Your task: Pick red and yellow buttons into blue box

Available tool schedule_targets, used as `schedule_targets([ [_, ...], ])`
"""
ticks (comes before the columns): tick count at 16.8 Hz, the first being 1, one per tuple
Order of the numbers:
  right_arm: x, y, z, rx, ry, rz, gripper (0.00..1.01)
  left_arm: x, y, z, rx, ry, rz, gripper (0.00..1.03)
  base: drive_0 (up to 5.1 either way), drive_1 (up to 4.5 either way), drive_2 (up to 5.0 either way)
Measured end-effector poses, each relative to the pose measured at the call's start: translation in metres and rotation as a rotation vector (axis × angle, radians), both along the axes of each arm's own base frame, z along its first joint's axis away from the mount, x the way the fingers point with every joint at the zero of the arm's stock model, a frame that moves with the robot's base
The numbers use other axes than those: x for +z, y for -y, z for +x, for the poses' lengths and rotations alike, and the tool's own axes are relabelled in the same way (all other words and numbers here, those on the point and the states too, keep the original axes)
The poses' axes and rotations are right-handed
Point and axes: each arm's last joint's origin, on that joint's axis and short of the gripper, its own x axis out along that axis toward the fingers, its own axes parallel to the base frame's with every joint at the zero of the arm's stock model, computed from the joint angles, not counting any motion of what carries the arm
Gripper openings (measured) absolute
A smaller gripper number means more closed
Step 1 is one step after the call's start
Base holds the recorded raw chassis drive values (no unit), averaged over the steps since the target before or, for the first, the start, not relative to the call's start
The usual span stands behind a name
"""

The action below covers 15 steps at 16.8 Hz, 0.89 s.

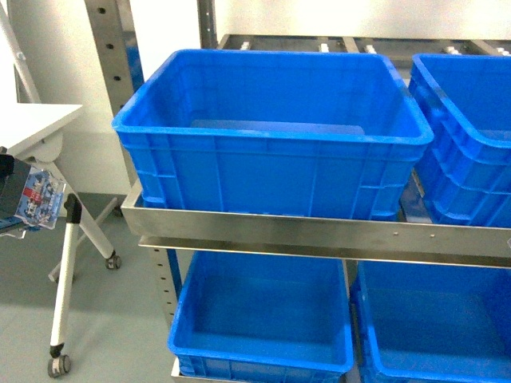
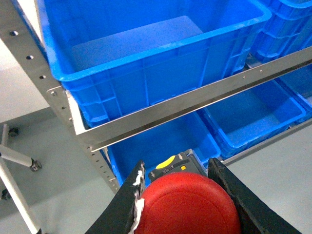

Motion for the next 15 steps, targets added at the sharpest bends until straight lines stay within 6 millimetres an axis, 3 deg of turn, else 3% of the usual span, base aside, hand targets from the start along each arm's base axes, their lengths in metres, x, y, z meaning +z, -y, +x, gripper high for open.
schedule_targets([
  [15, 0.0000, 0.0000, 0.0000, 0.000, 0.000, 0.000, 0.26, 0.0000, 0.0000, 0.0000, 0.000, 0.000, 0.000, 0.32, 5.1, -2.40, -2.4],
])
